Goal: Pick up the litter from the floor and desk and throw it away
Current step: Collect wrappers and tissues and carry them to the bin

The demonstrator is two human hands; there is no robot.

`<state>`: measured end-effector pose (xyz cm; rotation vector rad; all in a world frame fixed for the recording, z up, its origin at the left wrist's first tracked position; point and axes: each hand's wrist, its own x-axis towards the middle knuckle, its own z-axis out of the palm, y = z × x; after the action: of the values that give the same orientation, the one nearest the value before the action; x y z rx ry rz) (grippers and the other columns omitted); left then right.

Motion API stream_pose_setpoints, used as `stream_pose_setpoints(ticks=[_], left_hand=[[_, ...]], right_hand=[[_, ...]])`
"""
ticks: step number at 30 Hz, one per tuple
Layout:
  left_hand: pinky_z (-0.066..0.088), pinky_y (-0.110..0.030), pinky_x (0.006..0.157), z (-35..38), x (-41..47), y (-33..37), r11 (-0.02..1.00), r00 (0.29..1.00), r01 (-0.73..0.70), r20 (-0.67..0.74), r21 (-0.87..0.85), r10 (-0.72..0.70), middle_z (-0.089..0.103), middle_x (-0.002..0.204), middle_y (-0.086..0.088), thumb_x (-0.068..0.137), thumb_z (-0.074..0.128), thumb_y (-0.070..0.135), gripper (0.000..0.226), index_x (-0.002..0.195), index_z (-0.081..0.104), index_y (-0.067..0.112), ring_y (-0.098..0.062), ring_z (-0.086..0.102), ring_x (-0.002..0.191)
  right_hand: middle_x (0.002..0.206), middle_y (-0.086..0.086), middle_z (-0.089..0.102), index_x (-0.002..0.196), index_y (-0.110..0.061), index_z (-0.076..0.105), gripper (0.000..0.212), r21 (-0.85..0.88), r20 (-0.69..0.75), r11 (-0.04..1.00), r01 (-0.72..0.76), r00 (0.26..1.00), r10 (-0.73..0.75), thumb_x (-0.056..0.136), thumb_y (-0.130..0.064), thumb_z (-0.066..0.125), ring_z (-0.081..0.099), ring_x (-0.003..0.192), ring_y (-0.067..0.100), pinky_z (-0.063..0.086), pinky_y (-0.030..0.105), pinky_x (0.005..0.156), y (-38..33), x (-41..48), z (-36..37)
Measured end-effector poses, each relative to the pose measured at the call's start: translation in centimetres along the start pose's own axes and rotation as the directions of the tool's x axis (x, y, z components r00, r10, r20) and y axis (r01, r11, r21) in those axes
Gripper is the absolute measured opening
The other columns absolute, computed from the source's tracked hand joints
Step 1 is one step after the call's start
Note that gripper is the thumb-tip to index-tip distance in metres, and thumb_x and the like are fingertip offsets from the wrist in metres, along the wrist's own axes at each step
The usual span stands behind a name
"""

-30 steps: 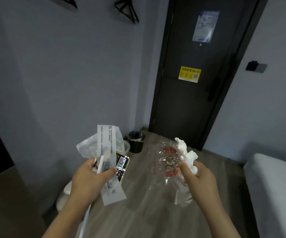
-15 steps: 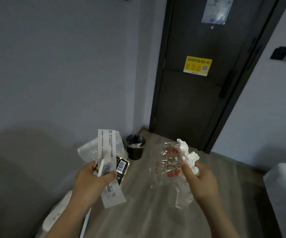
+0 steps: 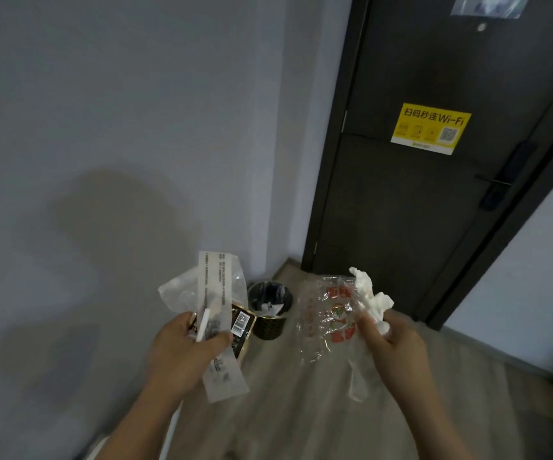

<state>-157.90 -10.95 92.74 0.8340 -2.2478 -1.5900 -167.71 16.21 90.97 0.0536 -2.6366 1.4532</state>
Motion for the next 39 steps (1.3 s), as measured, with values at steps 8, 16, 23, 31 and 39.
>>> stream_pose_setpoints(ticks=[8, 16, 23, 31, 39], left_hand=[[0.048, -0.028, 0.057, 5.6, 19.2, 2.2, 0.999, 0.998, 0.018, 0.064, 0.050, -0.021, 0.067, 0.073, -0.005, 0.070, 0.080, 0.019, 0.021, 0.081, 0.064, 0.010, -0.017, 0.064, 0.067], [0.035, -0.020, 0.049, 11.5, 33.0, 3.8, 0.988, 0.992, 0.043, 0.111, 0.145, -0.059, 0.063, 0.063, 0.002, 0.068, 0.081, 0.018, 0.018, 0.071, 0.063, 0.017, -0.006, 0.059, 0.059], [0.037, -0.024, 0.050, 19.2, 42.6, 2.7, 0.966, 0.986, 0.143, 0.057, 0.215, -0.159, 0.055, 0.055, 0.003, 0.068, 0.080, 0.015, 0.025, 0.063, 0.056, 0.017, -0.010, 0.054, 0.054], [0.028, -0.022, 0.045, 28.1, 50.7, -0.1, 0.873, 0.946, 0.315, -0.050, 0.374, -0.320, 0.050, 0.054, 0.004, 0.067, 0.083, 0.020, 0.036, 0.058, 0.048, 0.022, -0.007, 0.047, 0.052], [0.026, -0.011, 0.041, 33.0, 55.2, -8.6, 0.796, 0.880, 0.470, -0.125, 0.382, -0.459, 0.052, 0.053, 0.007, 0.070, 0.081, 0.021, 0.030, 0.060, 0.052, 0.023, -0.001, 0.048, 0.049]], right_hand=[[0.059, -0.003, 0.064, 0.072, -0.020, 0.061, 0.027, -0.077, 0.012, 0.994, -0.078, 0.997, 0.079, 0.087, -0.042, 0.063, 0.062, 0.057, 0.007, 0.044, 0.029, 0.054, -0.2, 16.0, 7.3], [0.063, 0.003, 0.065, 0.074, -0.019, 0.061, 0.026, -0.110, 0.025, 0.979, -0.169, 0.985, 0.173, 0.088, -0.040, 0.063, 0.063, 0.061, 0.015, 0.051, 0.035, 0.058, 2.0, 28.6, 11.8], [0.067, -0.002, 0.065, 0.080, -0.025, 0.062, 0.022, -0.150, 0.185, 0.973, -0.174, 0.962, 0.201, 0.089, -0.045, 0.060, 0.063, 0.065, 0.011, 0.051, 0.030, 0.061, 7.4, 42.0, 16.9], [0.069, -0.003, 0.066, 0.081, -0.024, 0.061, 0.021, -0.166, 0.406, 0.966, -0.200, 0.879, 0.252, 0.090, -0.042, 0.060, 0.064, 0.066, 0.008, 0.046, 0.021, 0.056, 14.0, 56.0, 22.5], [0.071, -0.008, 0.064, 0.077, -0.029, 0.058, 0.016, -0.240, 0.601, 0.962, -0.130, 0.758, 0.252, 0.091, -0.037, 0.062, 0.062, 0.065, -0.001, 0.043, 0.011, 0.055, 20.5, 61.1, 31.7]])
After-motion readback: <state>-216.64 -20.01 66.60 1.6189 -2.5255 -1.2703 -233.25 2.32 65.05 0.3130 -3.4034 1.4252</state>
